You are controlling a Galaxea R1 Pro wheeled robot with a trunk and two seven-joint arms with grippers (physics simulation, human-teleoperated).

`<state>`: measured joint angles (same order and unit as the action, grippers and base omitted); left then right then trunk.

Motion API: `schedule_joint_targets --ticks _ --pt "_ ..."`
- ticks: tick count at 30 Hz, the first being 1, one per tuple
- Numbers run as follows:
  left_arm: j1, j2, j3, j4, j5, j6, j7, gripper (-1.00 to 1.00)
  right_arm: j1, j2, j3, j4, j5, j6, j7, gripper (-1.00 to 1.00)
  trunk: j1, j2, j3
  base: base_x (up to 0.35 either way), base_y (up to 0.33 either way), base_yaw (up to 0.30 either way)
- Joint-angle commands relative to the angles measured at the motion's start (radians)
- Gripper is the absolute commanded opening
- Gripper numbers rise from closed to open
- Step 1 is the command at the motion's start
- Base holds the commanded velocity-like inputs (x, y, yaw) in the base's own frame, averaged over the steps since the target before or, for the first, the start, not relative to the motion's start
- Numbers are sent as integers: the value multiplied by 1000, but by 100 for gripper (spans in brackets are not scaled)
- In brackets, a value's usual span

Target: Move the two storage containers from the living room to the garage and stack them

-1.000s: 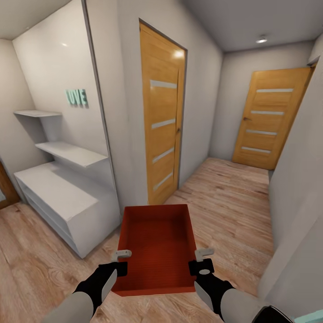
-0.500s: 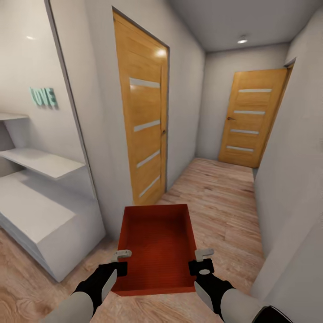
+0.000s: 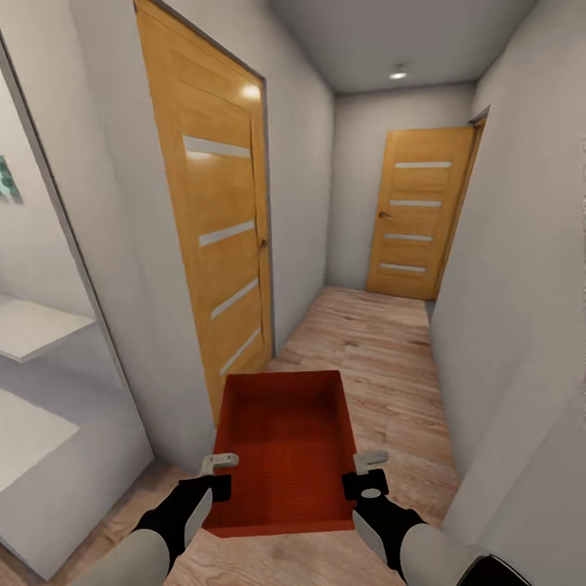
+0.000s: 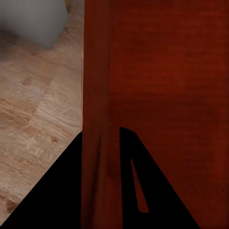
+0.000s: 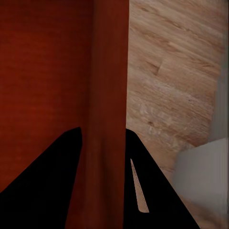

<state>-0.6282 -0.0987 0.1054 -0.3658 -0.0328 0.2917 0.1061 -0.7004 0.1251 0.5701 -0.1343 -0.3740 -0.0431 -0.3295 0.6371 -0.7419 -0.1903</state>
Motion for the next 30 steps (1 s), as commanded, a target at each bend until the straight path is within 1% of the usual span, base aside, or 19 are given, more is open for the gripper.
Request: schedule_joint_targets --ticks 1,6,30 --pt "1 30 5 1 -13 7 6 -100 -2 -9 -36 -2 13 -15 -3 -100 1 -1 -1 322 0 -240" --pt "1 30 5 1 -13 7 6 -100 -2 -9 -36 -2 13 -15 -3 -100 1 -1 -1 322 0 -86" --pt "1 30 5 1 -13 7 6 -100 -2 -9 -36 -2 13 -15 -3 -100 1 -1 -1 322 0 -1"
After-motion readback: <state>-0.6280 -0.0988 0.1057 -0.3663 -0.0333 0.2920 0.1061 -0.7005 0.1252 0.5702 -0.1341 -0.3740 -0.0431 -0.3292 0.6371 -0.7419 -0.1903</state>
